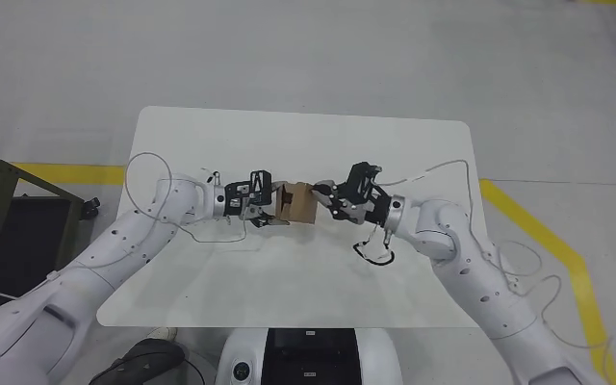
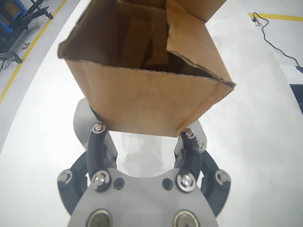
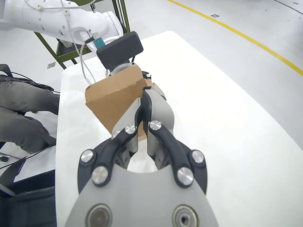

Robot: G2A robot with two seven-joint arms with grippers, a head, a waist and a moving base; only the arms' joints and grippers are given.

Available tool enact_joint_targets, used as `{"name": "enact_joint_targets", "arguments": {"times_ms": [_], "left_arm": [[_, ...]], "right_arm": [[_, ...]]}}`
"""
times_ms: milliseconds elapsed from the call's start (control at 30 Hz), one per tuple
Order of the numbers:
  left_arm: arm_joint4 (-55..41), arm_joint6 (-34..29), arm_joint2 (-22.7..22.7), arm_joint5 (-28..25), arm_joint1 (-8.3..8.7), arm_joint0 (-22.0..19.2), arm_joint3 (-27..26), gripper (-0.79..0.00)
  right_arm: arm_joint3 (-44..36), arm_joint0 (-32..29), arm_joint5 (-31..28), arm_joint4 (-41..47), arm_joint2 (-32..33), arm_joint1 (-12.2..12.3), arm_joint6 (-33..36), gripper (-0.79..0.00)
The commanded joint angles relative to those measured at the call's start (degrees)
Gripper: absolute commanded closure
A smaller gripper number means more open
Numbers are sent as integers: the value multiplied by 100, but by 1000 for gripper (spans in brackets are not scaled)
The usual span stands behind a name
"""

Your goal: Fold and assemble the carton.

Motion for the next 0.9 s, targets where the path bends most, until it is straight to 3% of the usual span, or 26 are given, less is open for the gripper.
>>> {"name": "enact_joint_targets", "arguments": {"times_ms": [0, 267, 633, 867], "left_arm": [[25, 7, -32, -14, -6, 20, 0, -523], [136, 9, -117, -97, -41, 78, -2, -536], [267, 19, -234, -156, -92, 125, 21, -496], [364, 26, -309, -160, -116, 169, 19, -459]], "right_arm": [[44, -27, 24, 47, 39, 1, -51, 0], [177, 102, -18, 131, -58, -41, 62, 0], [465, 524, -260, 328, -510, -176, 549, 0], [490, 617, -59, 324, -596, -228, 633, 0]]}}
